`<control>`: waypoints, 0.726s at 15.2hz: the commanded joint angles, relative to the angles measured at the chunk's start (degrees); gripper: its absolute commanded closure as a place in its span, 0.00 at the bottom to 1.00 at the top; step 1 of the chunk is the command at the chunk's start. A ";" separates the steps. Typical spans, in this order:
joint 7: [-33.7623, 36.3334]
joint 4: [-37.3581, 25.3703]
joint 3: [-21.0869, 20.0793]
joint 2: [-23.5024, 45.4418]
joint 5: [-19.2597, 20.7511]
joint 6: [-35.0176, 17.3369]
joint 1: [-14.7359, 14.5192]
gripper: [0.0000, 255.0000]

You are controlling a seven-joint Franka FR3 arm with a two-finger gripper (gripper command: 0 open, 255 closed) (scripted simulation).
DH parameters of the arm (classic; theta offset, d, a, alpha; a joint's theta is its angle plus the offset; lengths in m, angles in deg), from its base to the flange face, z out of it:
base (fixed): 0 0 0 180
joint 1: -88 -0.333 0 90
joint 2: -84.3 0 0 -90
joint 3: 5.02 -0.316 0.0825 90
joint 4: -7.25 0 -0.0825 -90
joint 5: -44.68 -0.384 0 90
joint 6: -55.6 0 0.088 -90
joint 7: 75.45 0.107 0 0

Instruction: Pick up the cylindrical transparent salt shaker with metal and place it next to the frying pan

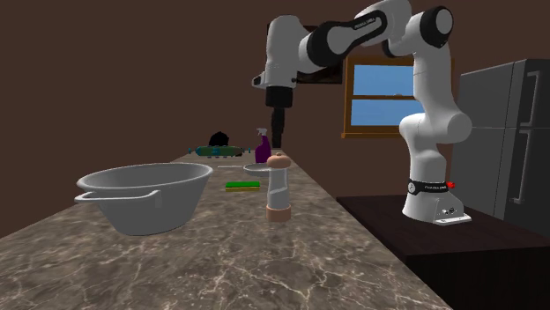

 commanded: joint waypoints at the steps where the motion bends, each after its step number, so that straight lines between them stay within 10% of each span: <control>1: 0.37 -1.41 -0.16 2.28 0.19 -0.68 -0.26 0.00; 11: 0.69 0.90 -0.07 4.52 0.68 -5.20 -0.33 0.00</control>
